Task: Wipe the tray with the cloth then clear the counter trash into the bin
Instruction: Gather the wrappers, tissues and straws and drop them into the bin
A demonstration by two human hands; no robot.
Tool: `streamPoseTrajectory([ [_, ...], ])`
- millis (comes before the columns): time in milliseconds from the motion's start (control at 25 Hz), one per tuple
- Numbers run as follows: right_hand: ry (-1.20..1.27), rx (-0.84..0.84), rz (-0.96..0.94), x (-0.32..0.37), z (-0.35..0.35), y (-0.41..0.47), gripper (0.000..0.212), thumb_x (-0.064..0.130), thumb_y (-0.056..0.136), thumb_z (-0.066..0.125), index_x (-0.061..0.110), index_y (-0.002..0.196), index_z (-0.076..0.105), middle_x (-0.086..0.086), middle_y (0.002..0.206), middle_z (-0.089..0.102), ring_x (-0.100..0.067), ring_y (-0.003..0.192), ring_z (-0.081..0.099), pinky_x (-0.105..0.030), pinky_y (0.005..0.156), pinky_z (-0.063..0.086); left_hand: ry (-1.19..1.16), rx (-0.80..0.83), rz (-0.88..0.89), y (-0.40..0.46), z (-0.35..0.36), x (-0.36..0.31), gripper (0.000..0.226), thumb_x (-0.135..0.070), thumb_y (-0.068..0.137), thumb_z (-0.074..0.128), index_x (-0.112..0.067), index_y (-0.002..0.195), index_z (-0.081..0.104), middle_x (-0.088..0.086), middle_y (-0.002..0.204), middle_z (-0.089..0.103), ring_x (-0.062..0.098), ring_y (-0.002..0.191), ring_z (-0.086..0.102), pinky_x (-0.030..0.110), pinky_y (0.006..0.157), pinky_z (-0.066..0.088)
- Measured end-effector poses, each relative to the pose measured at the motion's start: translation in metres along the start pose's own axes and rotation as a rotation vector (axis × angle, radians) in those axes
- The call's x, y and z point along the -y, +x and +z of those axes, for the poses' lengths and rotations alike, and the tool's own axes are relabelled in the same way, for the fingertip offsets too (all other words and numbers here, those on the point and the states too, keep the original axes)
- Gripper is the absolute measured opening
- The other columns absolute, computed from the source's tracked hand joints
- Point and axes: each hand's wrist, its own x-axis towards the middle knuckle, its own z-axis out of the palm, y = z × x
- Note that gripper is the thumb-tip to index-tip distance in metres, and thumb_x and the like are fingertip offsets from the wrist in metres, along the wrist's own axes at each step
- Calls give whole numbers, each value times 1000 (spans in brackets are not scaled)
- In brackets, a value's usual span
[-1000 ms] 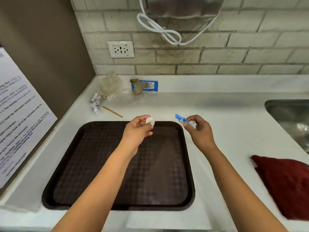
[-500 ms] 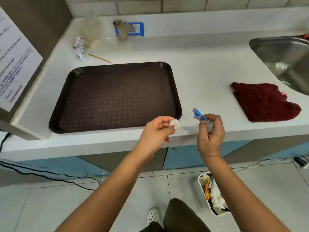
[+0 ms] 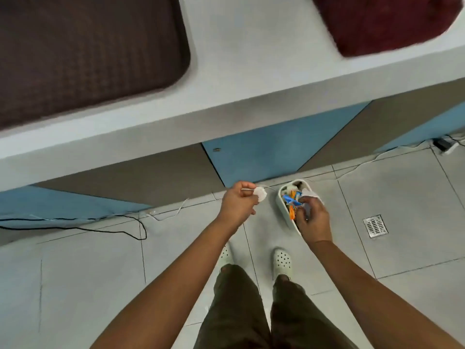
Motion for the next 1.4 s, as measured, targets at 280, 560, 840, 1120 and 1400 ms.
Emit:
streamPoseTrajectory([
  [280,-65,110,472,-142,7,5,10,6,83,57,11,89,62,-14,80,59,-26,70,52,-28,64,40,141,-48,-88,83,82,102,18,-1,85,61,-18,77,59,16,98,66,20,79,58,24,55,51],
  [560,-160,53,466,-243,48,68,15,1,80,57,8,89,67,-13,107,61,-31,95,57,-32,80,47,357,64,-32,185,149,181,4,-10,83,66,-11,85,69,8,97,71,16,78,62,35,82,54],
  [840,-548,287,75,-337,91,119,29,9,90,49,5,118,57,-5,150,33,-21,141,22,-36,110,31,983,446,278,276,193,239,43,-15,90,53,-12,133,48,4,143,42,17,127,43,16,102,30],
  [1120,-691,702,277,-410,132,130,42,26,98,33,22,140,27,-5,150,25,-26,136,28,-37,109,27,2060,552,542,344,218,294,69,-54,95,16,-12,149,4,4,158,-2,26,144,-11,55,106,-21],
  [1400,-785,738,613,-462,174,149,70,20,91,41,31,146,-1,-6,150,31,-30,127,43,-40,101,39,2315,445,436,381,258,303,74,-61,91,11,-14,147,17,7,154,21,35,144,0,70,80,-30],
])
